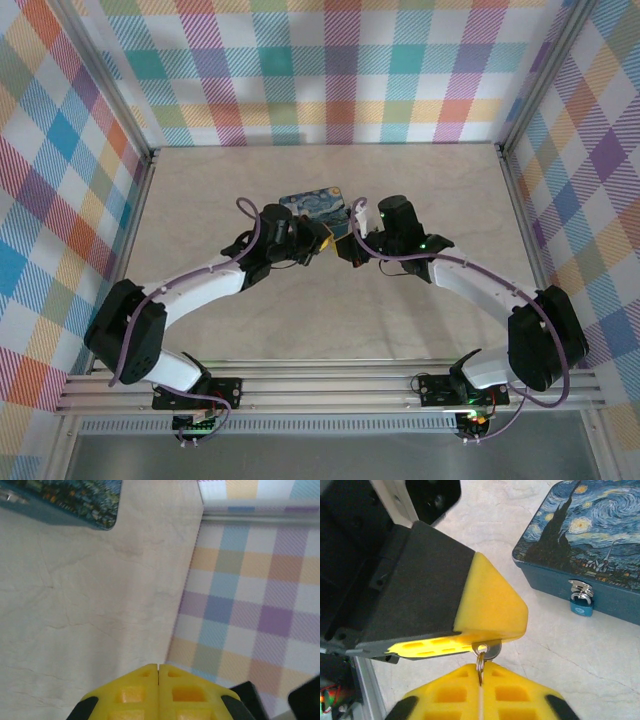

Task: Unlock the padlock with the key

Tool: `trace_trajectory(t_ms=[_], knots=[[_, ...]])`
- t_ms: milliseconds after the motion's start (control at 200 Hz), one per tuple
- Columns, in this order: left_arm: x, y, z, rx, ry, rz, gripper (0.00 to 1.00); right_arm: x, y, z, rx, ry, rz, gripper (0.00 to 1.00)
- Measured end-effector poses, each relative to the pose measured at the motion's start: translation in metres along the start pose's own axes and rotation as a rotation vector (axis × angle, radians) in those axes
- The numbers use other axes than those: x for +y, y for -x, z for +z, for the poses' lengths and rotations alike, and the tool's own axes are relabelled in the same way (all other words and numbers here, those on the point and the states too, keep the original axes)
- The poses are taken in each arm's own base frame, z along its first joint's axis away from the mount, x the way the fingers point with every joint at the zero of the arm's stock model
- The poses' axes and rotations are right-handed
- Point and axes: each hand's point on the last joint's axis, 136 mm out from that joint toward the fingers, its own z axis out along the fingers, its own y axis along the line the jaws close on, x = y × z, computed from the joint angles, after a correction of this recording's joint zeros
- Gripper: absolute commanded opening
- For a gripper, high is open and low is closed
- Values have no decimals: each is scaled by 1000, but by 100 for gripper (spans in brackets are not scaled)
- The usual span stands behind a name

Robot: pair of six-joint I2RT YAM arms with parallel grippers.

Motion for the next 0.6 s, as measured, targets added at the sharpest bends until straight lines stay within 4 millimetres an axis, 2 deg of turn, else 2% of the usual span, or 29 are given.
trace_trajectory(t_ms=[45,90,265,430,600], knots=[[-5,2,-3,-11,5,75,0,0,-3,-2,10,-2,7,40],[-11,4,-7,-18,5,144,0,1,-4,-5,17,-4,6,42],[-37,11,-31,-50,-7,469,0,18,-2,-35,17,48,19,45],[-64,16,-55,-45,-31,759,0,38,14,-62,-8,163,62,46],[-100,1,-74,54,-147,1007,0,64,27,-76,-40,292,98,48]])
